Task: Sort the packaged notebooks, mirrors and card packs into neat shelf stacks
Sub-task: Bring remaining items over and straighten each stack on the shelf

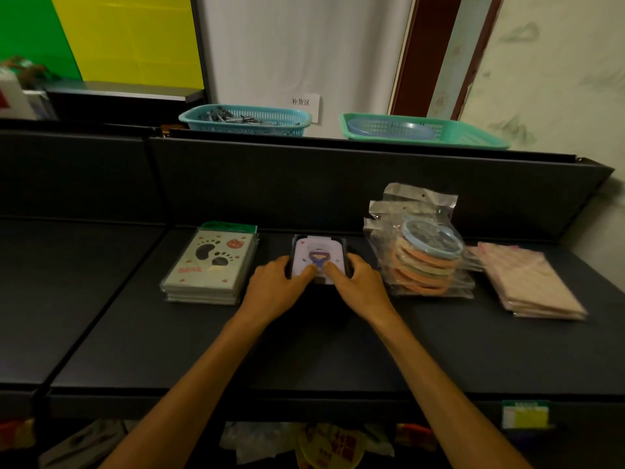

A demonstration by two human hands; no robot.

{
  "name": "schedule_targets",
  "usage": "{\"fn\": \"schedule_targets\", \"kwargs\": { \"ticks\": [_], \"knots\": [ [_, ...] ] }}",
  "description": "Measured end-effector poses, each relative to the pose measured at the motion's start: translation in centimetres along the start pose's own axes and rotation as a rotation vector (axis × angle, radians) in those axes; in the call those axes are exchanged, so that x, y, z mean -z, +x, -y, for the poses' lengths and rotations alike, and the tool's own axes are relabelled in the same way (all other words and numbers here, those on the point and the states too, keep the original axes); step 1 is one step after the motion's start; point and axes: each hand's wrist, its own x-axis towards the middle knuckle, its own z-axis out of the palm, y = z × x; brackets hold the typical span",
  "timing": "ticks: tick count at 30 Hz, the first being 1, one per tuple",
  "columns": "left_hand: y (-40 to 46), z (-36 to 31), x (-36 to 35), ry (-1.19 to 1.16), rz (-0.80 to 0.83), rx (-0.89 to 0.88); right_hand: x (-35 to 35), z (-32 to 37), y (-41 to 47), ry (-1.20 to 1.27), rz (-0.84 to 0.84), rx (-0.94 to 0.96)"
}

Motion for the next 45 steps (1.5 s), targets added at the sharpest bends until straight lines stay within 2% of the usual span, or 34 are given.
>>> {"fn": "schedule_targets", "kwargs": {
  "ticks": [4, 7, 12, 16, 19, 23, 27, 34, 37, 39, 41, 45],
  "knots": [
    [-0.6, -0.3, 2.8, 0.139, -0.127, -0.118, 0.5, 1.5, 0.0, -0.208, -0.119, 0.118],
    [-0.6, 1.2, 5.7, 0.249, -0.193, -0.148, -0.3, 3.9, -0.3, -0.302, -0.09, 0.23],
    [-0.7, 5.3, 10.3, 0.307, -0.181, -0.1, -4.9, 7.5, -0.7, -0.417, -0.025, 0.359],
    [-0.1, 9.0, 13.1, 0.245, -0.132, -0.071, -9.0, 9.1, -0.7, -0.414, 0.024, 0.325],
    [0.7, 11.5, 13.8, 0.176, -0.026, -0.014, -11.9, 9.7, -0.6, -0.425, 0.059, 0.245],
    [1.7, 12.9, 13.4, 0.079, 0.156, -0.035, -14.6, 9.3, -0.2, -0.32, 0.122, -0.023],
    [2.0, 12.7, 12.5, 0.039, 0.176, -0.122, -16.1, 8.9, -0.2, -0.326, 0.076, -0.109],
    [1.6, 12.9, 11.4, -0.475, 0.098, -0.061, -16.3, 8.3, -0.5, 0.156, -0.021, -0.052],
    [1.6, 13.5, 12.0, -0.574, 0.062, -0.093, -16.2, 8.3, -0.8, 0.423, -0.037, -0.089],
    [1.6, 14.0, 12.6, -0.589, 0.062, -0.125, -16.0, 8.6, -0.9, 0.554, 0.013, -0.099],
    [1.7, 14.2, 13.1, -0.586, 0.065, -0.158, -15.8, 8.9, -0.9, 0.52, 0.046, -0.023],
    [1.6, 14.1, 13.2, -0.522, 0.002, -0.227, -15.7, 9.6, -0.9, 0.295, 0.054, 0.179]
  ]
}}
